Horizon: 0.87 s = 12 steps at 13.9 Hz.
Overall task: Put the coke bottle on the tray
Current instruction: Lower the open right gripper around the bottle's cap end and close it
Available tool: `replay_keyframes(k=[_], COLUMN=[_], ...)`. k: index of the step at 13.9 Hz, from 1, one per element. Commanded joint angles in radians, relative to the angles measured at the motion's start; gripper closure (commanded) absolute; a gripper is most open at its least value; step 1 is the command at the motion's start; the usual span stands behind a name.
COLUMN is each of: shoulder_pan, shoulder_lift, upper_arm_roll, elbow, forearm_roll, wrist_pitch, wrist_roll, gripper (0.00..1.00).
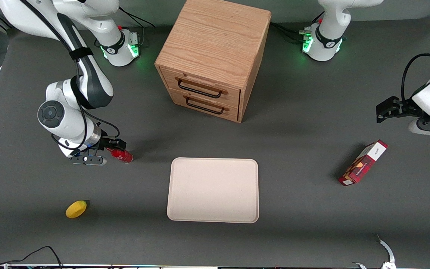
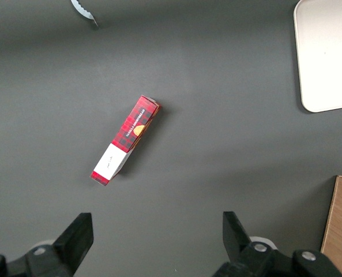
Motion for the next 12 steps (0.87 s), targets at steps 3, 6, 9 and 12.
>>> replay_keyframes(k=[3,6,9,12], shoulder_pan=[-0.003,-0.004,-0.007,-0.012], shoulder_lift=[-0.032,-0.055,-0.104,-0.141], upper_arm_roll=[0.005,0.006,0.003,-0.008], elbow=[-0.016,-0.004,0.122,0.302], forearm_roll=[-0.021,-0.021,-0.021,-0.010], wrist_pitch=[0.012,0.005,-0.195,-0.403], wrist_roll=[0.014,0.014,-0.018,-0.101], gripper=[1.00,1.00,1.00,1.00])
